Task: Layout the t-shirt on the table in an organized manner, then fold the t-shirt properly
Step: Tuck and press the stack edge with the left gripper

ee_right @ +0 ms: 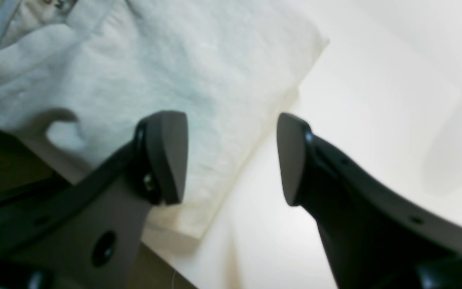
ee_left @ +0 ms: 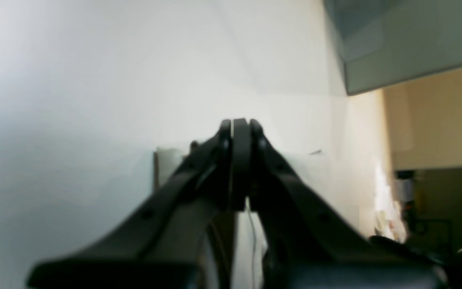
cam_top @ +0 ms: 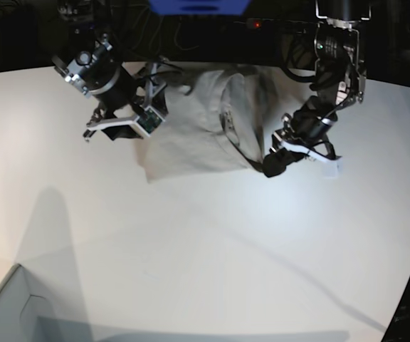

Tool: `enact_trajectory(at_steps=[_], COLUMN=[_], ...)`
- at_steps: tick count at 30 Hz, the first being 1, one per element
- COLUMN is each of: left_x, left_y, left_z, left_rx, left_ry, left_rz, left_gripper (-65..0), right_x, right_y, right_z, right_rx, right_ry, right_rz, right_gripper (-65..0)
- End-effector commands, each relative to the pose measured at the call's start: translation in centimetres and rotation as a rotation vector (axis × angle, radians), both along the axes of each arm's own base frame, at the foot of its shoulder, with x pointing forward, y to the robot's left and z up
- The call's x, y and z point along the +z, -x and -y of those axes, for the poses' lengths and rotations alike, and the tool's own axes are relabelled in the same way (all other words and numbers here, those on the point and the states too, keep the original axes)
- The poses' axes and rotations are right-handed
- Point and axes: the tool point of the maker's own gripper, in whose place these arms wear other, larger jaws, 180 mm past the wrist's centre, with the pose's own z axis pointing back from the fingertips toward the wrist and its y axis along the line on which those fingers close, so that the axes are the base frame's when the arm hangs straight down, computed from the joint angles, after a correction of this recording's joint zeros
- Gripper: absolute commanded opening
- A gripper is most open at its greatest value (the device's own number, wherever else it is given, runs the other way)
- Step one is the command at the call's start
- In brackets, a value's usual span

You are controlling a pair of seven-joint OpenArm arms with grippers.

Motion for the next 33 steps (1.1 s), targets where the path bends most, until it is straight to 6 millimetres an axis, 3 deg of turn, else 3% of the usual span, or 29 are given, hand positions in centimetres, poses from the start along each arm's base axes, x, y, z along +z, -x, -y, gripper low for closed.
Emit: enact_trajectory(at_steps=[1, 13, 24, 26, 33], left_x=[1.5, 2.9, -2.2, -2.4, -1.5], left_y=[-1.0, -2.7, -1.7, -1.6, -1.3], left_z=[-0.7, -1.7, -2.5, -2.6, -3.2], left_rx=[0.014, 0.018, 0.04, 0.043, 0.04], left_ry=[0.017, 0.001, 0.014, 0.013, 0.001], left_rz=[0.053, 0.093, -0.051, -0.059, -0.031], left_gripper=[-64.9, -64.9, -64.0, -59.1, -14.9], right_x=[0.9, 0.9, 0.7, 0.7, 0.7], right_y=[-0.5, -0.4, 0.0, 0.0, 0.0], right_z=[-0.4, -0.5, -0.5, -0.5, -0.5], right_rx=[0.008, 0.007, 0.006, 0.006, 0.005], right_ry=[-0.025, -0.027, -0.026, -0.026, -0.027], right_rz=[0.032, 0.028, 0.019, 0.019, 0.018], right_gripper=[-31.2, -31.2, -31.2, -31.2, -31.2])
